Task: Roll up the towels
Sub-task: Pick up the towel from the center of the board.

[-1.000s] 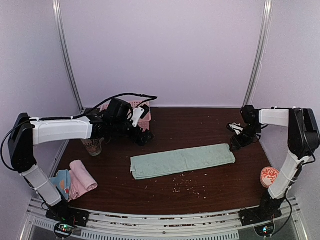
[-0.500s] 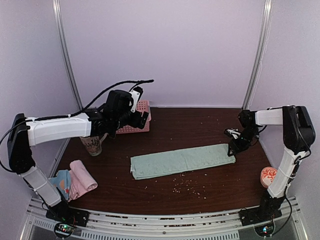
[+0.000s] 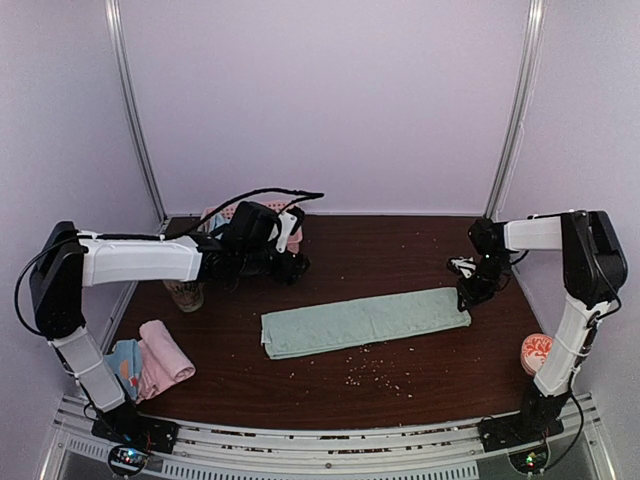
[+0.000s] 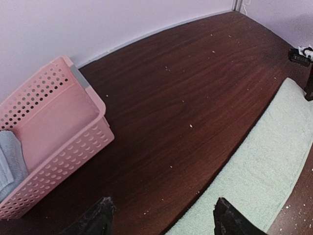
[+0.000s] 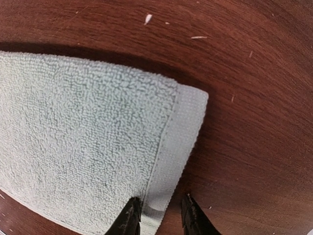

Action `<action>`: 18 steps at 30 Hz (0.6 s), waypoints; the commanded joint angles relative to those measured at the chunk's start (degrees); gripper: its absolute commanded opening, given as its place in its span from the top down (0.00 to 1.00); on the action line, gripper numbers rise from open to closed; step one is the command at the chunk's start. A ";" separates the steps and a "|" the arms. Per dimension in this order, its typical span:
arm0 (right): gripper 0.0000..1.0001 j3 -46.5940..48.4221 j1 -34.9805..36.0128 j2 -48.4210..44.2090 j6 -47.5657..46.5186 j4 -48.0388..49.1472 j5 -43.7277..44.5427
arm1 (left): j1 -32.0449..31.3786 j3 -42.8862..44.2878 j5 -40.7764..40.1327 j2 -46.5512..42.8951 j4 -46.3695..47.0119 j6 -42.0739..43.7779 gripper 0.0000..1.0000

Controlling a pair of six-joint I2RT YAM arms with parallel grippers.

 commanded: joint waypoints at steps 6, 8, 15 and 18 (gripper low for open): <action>0.69 -0.38 4.41 3.73 1.07 5.57 13.44 | 0.12 -0.29 4.22 -0.40 0.60 -2.21 0.29; 0.70 -0.34 4.05 4.30 1.37 6.26 17.24 | 0.14 -0.52 3.93 -0.68 0.52 -2.11 0.29; 0.78 3.02 -0.36 6.04 0.98 4.55 14.93 | 0.10 -1.50 3.67 -1.29 0.30 -2.01 0.30; 0.82 4.47 -1.50 6.36 0.20 3.56 12.78 | 0.14 -1.95 3.59 -1.46 0.25 -2.02 0.30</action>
